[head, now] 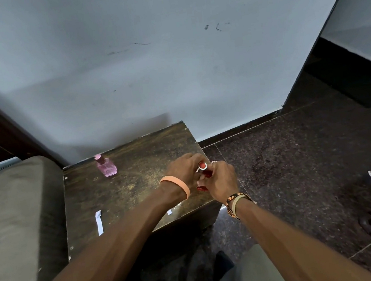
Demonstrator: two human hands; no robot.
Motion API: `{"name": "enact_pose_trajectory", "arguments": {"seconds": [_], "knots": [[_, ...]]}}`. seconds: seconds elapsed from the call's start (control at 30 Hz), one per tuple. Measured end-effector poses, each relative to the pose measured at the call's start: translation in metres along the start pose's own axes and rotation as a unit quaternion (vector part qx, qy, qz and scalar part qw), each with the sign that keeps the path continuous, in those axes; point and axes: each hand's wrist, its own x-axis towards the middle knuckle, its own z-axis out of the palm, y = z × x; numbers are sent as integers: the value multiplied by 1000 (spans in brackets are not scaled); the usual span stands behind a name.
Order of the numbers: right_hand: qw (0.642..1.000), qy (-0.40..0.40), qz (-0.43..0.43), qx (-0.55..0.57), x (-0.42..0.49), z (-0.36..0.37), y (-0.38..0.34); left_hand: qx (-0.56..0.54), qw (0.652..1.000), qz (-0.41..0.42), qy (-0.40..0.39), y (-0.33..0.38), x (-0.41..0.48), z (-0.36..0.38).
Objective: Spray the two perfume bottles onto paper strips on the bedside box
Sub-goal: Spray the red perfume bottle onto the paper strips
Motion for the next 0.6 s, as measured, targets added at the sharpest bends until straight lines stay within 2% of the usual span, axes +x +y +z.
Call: {"name": "enact_pose_trajectory", "arguments": {"seconds": [0.07, 0.23, 0.4, 0.53, 0.6], "knots": [[1000, 1, -2, 1, 0, 1, 1, 1, 1000, -5, 0, 1, 0, 0], [1000, -6, -4, 21, 0, 1, 1, 21, 998, 45, -37, -1, -1, -5], [1000, -6, -10, 21, -1, 0, 1, 1, 1000, -7, -3, 0, 0, -6], [1000, 5, -6, 12, -1, 0, 1, 12, 999, 47, -21, 2, -4, -8], [1000, 0, -3, 19, -1, -1, 0, 11, 998, 49, -22, 2, -5, -10]]}}
